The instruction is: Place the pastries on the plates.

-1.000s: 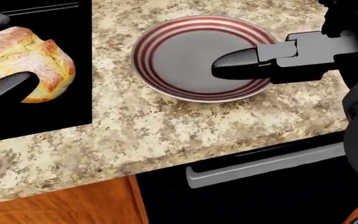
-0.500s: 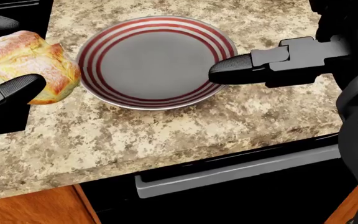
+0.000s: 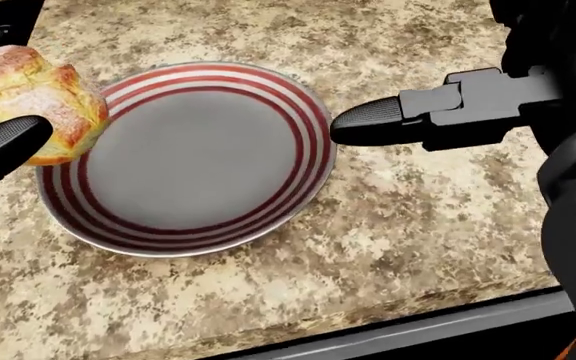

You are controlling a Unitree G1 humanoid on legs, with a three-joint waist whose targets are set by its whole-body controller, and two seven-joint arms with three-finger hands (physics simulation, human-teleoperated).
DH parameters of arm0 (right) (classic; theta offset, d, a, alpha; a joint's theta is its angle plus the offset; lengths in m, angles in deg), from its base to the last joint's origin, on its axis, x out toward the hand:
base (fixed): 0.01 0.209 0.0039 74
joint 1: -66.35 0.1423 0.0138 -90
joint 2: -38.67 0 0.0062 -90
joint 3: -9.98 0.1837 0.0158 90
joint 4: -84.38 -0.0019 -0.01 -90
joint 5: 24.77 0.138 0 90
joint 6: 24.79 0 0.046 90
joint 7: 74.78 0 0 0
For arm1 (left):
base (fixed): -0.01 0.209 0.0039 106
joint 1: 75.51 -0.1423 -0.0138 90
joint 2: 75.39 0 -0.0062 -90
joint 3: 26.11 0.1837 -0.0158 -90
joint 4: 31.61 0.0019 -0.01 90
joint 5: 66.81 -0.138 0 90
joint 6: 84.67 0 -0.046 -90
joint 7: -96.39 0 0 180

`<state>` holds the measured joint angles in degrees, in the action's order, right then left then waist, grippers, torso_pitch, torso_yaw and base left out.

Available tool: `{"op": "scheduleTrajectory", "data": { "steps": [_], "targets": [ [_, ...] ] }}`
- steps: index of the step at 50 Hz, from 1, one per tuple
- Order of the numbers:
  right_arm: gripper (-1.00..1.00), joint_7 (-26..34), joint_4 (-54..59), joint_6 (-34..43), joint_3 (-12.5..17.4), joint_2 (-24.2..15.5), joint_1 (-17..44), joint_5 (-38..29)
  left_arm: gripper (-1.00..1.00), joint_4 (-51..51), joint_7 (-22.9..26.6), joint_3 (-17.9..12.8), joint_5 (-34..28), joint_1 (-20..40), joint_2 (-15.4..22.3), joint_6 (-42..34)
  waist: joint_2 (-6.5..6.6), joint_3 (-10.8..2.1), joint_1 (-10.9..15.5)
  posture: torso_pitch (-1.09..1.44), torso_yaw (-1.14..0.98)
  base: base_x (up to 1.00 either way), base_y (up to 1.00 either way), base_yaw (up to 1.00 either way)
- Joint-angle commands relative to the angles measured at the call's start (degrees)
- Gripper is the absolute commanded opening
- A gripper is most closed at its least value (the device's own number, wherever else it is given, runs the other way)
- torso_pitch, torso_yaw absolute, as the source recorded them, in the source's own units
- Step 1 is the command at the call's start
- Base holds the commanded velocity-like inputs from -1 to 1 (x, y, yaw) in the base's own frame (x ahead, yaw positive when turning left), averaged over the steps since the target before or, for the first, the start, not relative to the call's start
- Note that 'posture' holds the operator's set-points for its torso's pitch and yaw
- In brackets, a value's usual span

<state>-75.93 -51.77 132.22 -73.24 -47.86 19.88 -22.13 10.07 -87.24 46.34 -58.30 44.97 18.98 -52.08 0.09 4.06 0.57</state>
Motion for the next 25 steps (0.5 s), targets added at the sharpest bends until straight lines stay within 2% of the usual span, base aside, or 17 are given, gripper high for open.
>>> {"op": "scheduleTrajectory", "data": {
  "steps": [1,8,13,18,25],
  "targets": [
    [1.0,-0.21,-1.62,-1.99,0.78,-0.57,2.19,-0.08,-1.0,-1.36,-0.31,-0.53,-0.43,1.94,0.87,2.03,0.46,-2.0,-0.16,0.0,0.0,0.0,0.0,0.0],
    [1.0,-0.55,-0.94,-1.71,0.55,-0.8,3.35,-0.03,-1.0,0.02,-0.29,0.08,-0.72,3.38,1.13,2.5,-0.24,-2.6,-0.1,0.0,0.0,0.0,0.0,0.0],
    [1.0,-0.74,-1.35,-2.0,0.71,-0.55,2.47,0.16,-1.0,1.01,-0.14,0.2,-1.26,4.33,1.75,2.89,-0.45,-2.37,-0.07,0.0,0.0,0.0,0.0,0.0],
    [1.0,-0.65,-2.36,-1.42,1.0,-0.66,1.88,0.4,-1.0,7.3,1.41,4.44,-4.87,6.73,2.07,6.72,-0.81,-2.3,0.22,0.0,0.0,0.0,0.0,0.0],
    [1.0,-0.94,-1.29,-3.05,0.37,-0.48,1.24,-0.06,-1.0,13.24,6.33,6.53,-12.05,7.94,1.5,9.46,-1.0,-2.13,0.29,0.0,0.0,0.0,0.0,0.0]
  ]
}}
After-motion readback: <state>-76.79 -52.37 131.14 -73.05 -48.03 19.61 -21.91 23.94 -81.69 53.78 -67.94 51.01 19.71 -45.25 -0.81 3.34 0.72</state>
